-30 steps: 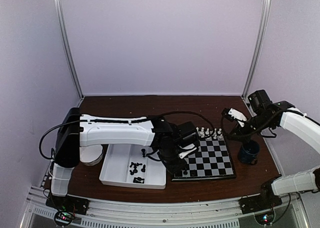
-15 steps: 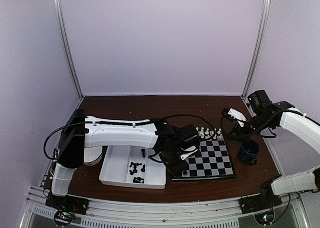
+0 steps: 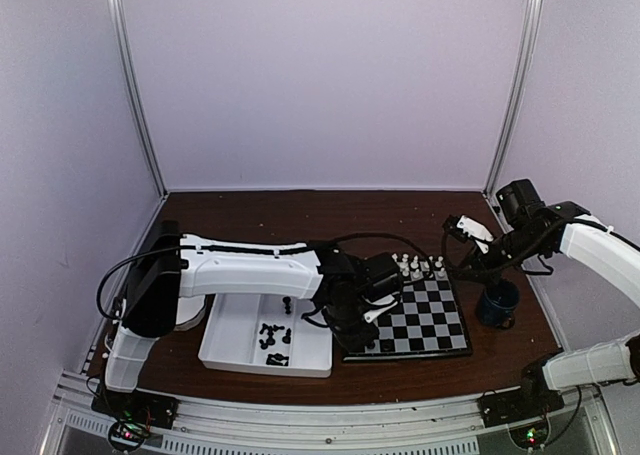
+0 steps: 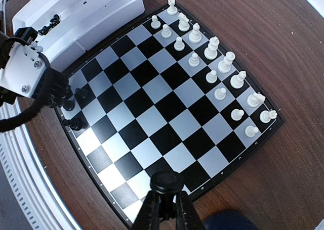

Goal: Set up the chess pieces on the board
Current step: Place the rook at h8, then pass from the right arm to the left, then pass from the left arm to the right

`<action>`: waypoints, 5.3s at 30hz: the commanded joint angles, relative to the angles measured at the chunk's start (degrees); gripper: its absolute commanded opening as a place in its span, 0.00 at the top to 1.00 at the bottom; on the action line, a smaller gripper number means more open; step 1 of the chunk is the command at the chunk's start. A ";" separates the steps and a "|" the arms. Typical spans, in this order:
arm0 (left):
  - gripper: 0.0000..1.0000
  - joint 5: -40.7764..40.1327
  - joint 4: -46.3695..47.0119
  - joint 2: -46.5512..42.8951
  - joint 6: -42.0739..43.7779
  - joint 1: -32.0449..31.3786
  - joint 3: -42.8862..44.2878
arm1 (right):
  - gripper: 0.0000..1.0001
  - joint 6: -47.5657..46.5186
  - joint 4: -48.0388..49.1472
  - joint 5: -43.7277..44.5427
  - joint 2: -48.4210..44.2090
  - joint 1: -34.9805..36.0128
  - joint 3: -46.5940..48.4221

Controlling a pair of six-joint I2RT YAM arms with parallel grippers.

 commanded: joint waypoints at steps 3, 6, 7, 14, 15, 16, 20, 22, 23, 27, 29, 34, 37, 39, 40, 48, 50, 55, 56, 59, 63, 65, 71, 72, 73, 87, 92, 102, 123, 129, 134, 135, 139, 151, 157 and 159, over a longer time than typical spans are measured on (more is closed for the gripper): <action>0.81 0.40 0.43 0.36 -0.31 0.28 1.66 | 0.91 -0.57 0.30 -1.36 -0.34 -0.42 -0.45; 0.71 0.29 0.49 -1.44 -0.49 0.32 1.65 | 0.91 -0.87 0.14 -1.69 -0.23 -0.40 -0.41; 0.68 0.13 0.46 -2.39 -0.62 0.30 1.60 | 0.91 -1.08 -0.04 -2.05 -0.18 -0.41 -0.33; 0.59 6.27 6.02 -13.27 -3.90 2.48 -2.06 | 0.91 -3.58 -3.75 -7.53 -0.21 -0.12 1.87; 0.59 9.12 9.20 -15.34 -5.62 3.54 -4.00 | 0.91 -3.91 -4.37 -8.11 -0.17 0.19 2.53; 0.59 13.22 12.82 -17.21 -7.91 4.62 -6.19 | 0.90 -4.22 -4.99 -8.39 -0.17 0.69 3.28; 0.58 22.99 28.50 -21.92 -18.76 8.60 -14.08 | 0.89 -5.88 -6.71 -7.30 -0.25 4.54 6.29; 0.56 27.00 34.79 -21.95 -23.73 9.72 -16.11 | 0.89 -6.49 -7.01 -5.38 -0.05 7.53 8.07; 0.55 28.71 37.61 -21.61 -26.19 10.16 -16.82 | 0.88 -6.99 -7.24 -4.11 0.23 9.46 8.99; 0.53 34.90 49.40 -19.56 -35.42 10.92 -18.53 | 0.88 -8.45 -7.51 2.67 2.35 17.33 12.06; 0.53 37.13 54.96 -18.35 -39.96 10.99 -19.02 | 0.89 -8.71 -7.48 5.09 3.65 20.74 13.36; 0.52 39.00 60.48 -17.54 -44.04 10.94 -20.80 | 0.89 -7.64 -7.41 6.68 6.57 24.52 15.91; 0.54 39.33 60.37 -17.63 -44.50 10.93 -21.58 | 0.89 -6.95 -6.67 7.49 7.15 25.60 16.29; 0.55 39.22 59.26 -17.69 -44.73 10.96 -21.73 | 0.89 -6.62 -6.23 7.79 7.30 25.98 16.37; 0.56 39.13 59.00 -17.60 -44.78 10.91 -21.81 | 0.89 -6.54 -6.14 7.95 7.42 26.22 16.38; 0.61 38.37 58.19 -16.92 -45.25 11.04 -21.66 | 0.89 -6.16 -6.56 7.92 7.14 27.15 16.90; 0.63 38.44 58.75 -16.69 -45.53 10.99 -21.57 | 0.89 -6.16 -6.74 7.82 7.10 27.34 16.99; 0.66 38.46 58.86 -16.23 -45.85 10.99 -21.38 | 0.89 -5.93 -6.74 7.42 6.75 27.53 17.02; 0.66 38.53 58.86 -16.13 -45.85 10.99 -21.38 | 0.89 -5.86 -6.63 7.39 6.63 27.53 17.08; 0.67 38.44 58.63 -15.91 -45.87 11.00 -21.19 | 0.89 -5.73 -6.49 7.47 6.52 27.54 17.08; 0.64 37.12 54.66 -15.72 -44.21 10.99 -20.20 | 0.89 -5.73 -6.44 7.39 6.35 27.57 17.16; 0.63 37.01 54.28 -15.71 -43.97 10.95 -20.15 | 0.89 -5.73 -6.45 7.40 6.34 27.62 17.08; 0.70 37.96 55.96 -14.99 -44.49 11.02 -19.89 | 0.89 -5.55 -6.31 7.05 6.40 27.62 17.00; 0.70 38.13 56.22 -14.80 -44.59 11.00 -19.88 | 0.89 -5.47 -6.26 7.06 6.49 27.62 17.07; 0.71 38.33 56.61 -14.68 -44.73 10.99 -19.88 | 0.89 -5.46 -6.20 6.96 6.51 27.62 17.14; 0.79 38.99 59.30 -13.95 -44.93 10.99 -20.32 | 0.89 -5.37 -6.61 5.22 7.04 27.60 17.64; 0.79 39.31 60.03 -13.91 -44.58 11.00 -20.50 | 0.89 -5.25 -6.73 4.94 7.28 27.58 17.70; 0.89 38.85 62.23 -14.87 -42.37 11.36 -22.44 | 0.84 -3.64 -7.28 4.72 7.26 27.23 18.35; 0.90 33.28 85.44 -20.08 -42.65 12.57 -32.89 | 0.52 15.08 -5.50 -43.41 15.82 3.60 15.23; 0.90 32.20 86.58 -19.51 -42.95 12.55 -32.56 | 0.53 18.05 -3.44 -48.14 18.66 3.45 14.83; 0.91 32.61 87.24 -18.65 -43.80 12.72 -31.83 | 0.60 18.33 -3.11 -50.09 19.00 3.45 14.30; 0.91 32.84 87.18 -18.39 -43.89 12.77 -31.50 | 0.62 18.68 -2.79 -50.36 18.85 3.47 14.15; 0.91 33.47 87.07 -17.69 -44.26 13.06 -30.88 | 0.71 20.34 -0.92 -51.26 18.19 3.24 13.39; 0.65 33.21 84.20 -17.17 -43.38 13.14 -30.69 | 0.89 19.75 -0.14 -47.64 17.59 0.20 13.49; 0.36 30.82 76.55 -20.95 -36.78 13.83 -33.03 | 0.94 -0.49 -19.98 -33.64 17.58 -0.15 20.17; 0.36 29.93 74.38 -22.82 -34.93 14.34 -34.72 | 0.95 -4.00 -23.17 -27.39 16.64 -0.15 20.63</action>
